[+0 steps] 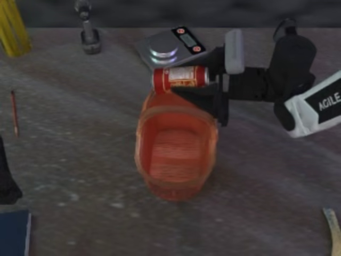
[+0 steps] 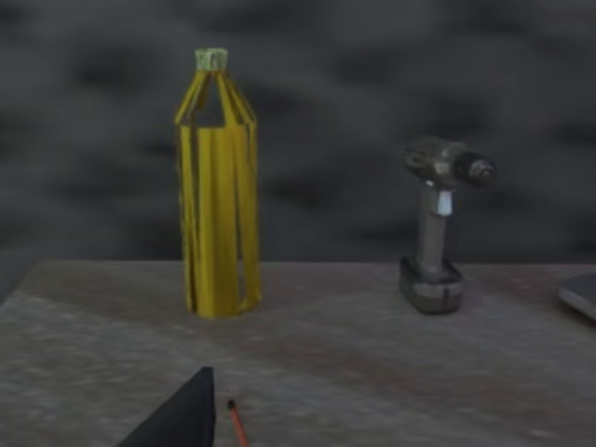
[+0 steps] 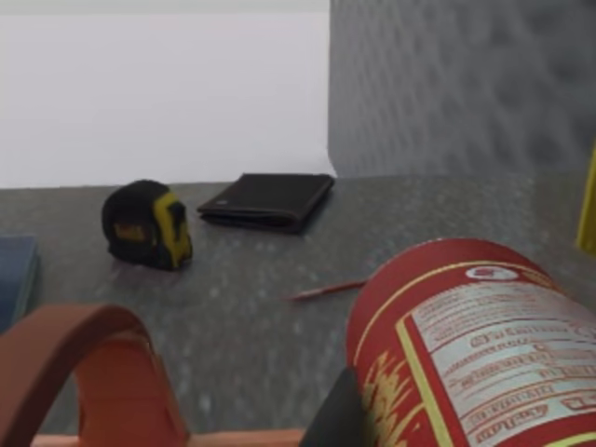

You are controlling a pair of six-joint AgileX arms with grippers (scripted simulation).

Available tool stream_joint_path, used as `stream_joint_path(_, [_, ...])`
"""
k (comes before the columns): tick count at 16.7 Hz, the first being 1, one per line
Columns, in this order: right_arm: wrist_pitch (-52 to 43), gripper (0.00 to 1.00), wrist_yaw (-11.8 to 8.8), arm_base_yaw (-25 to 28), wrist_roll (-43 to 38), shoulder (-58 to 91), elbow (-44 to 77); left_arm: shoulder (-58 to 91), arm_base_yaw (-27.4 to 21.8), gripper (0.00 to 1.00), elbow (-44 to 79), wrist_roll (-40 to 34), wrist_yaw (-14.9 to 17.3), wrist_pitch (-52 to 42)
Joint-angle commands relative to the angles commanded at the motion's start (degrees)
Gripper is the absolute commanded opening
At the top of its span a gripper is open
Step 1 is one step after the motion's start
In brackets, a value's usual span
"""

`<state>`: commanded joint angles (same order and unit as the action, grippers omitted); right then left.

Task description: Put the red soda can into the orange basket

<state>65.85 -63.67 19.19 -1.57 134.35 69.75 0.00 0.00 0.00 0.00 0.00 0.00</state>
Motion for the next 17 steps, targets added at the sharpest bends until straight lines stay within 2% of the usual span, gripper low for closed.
stream_joint_path(3, [0.00,0.00,0.00,0.00,0.00,0.00,0.00,0.00,0.00,1.00,0.00,0.00,0.00,0.00])
stream_joint_path(16, [0.00,0.98,0.00,0.00,0.00,0.00,0.00,0.00,0.00,1.00,0.00,0.00,0.00,0.00])
stream_joint_path(17, [0.00,1.00,0.00,0.00,0.00,0.00,0.00,0.00,0.00,1.00,0.00,0.00,0.00,0.00])
